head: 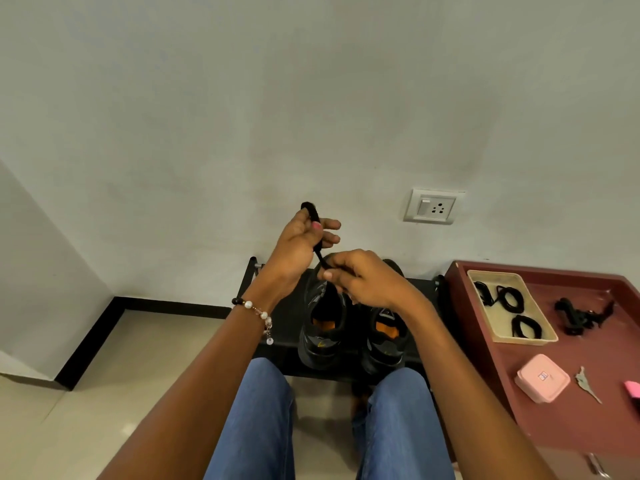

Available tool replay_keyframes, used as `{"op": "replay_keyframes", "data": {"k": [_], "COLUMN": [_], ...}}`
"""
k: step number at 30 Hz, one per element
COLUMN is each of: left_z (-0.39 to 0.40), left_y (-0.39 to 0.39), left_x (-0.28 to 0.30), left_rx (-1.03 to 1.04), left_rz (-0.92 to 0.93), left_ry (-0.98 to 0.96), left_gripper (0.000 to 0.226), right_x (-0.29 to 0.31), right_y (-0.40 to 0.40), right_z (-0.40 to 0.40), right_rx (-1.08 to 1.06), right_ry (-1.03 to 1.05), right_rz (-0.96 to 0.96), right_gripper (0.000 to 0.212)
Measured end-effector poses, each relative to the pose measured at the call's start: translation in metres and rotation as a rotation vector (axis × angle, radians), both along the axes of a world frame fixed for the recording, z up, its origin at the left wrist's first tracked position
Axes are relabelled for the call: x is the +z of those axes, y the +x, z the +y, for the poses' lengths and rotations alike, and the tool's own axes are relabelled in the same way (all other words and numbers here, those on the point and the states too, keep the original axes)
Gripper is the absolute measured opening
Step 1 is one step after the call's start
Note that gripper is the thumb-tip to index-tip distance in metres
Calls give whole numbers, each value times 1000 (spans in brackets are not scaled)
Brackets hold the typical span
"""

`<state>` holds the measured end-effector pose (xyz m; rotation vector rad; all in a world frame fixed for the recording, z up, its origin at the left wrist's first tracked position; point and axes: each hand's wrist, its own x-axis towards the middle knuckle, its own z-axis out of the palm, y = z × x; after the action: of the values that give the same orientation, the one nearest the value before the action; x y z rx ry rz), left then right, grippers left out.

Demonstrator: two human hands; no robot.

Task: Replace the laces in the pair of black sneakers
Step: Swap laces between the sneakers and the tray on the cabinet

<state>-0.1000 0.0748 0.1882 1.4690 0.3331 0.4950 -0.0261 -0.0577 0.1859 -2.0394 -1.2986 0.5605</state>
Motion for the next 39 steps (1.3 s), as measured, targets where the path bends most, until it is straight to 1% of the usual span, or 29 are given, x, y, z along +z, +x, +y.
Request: {"op": "replay_keyframes", "data": {"k": [1,3,4,5,7,9,11,13,15,16,18,20,21,22,24,25,27,30,32,34,37,39], "left_z": [1,4,5,3,-3,-6,-6,-6,-4,-3,-1,-1,0,0,0,0,-1,-5,-10,-14,-18,-18], "left_y": [0,-3,-5,-8,-15,-18,-17,-18,-18,-18,-16,-14,-13,-13,-13,-12,-15,-21,-24,-25,-22,-19], "left_x": [-4,-14,-19,-19,-15,-9,-7,-4,-4,-4,-3,-3,-4,-5,-9,-12,-17,-20,-18,-14,-9,-8], "left_rx": [-17,-91,-147,-218,-341,-424,-455,-473,-490,-478,-402,-284,-218,-161,-91,-85,-123,-301,-392,-404,-319,-260], "left_rz": [73,183,186,160,104,59,11,-56,-163,-218,-297,-327,-316,-280,-124,-35,87,98,80,32,-65,-127], "left_ry": [75,107,105,105,48,-85,-237,-399,-562,-629,-700,-680,-630,-548,-303,-186,-58,41,0,-139,-360,-490], "left_gripper": [26,37,38,33,32,37,38,37,38,39,40,38,34,29,26,27,28,30,35,37,33,31], "right_x": [6,19,26,32,39,38,30,16,0,-6,-18,-25,-25,-24,-15,-7,10,33,39,37,21,6], "right_y": [0,5,10,17,29,40,45,43,35,29,15,1,-4,-9,-14,-13,-8,8,20,30,39,35], "right_z": [-1,-3,-4,-4,-6,-7,-7,-8,-10,-12,-13,-13,-13,-13,-12,-12,-12,-13,-12,-11,-11,-10], "right_rx": [7,-19,-48,-82,-138,-207,-277,-298,-288,-276,-256,-192,-137,-77,-5,-9,-53,-107,-138,-205,-312,-338], "right_ry": [-1,61,102,137,200,285,379,463,511,503,429,304,236,169,80,73,110,176,224,291,369,354], "right_rz": [-40,-81,-95,-108,-65,67,205,349,471,494,460,332,241,146,7,-34,-98,-101,-39,54,158,173], "right_gripper": [18,16,16,16,16,17,17,16,17,18,18,18,19,19,15,14,12,8,8,10,14,16]}}
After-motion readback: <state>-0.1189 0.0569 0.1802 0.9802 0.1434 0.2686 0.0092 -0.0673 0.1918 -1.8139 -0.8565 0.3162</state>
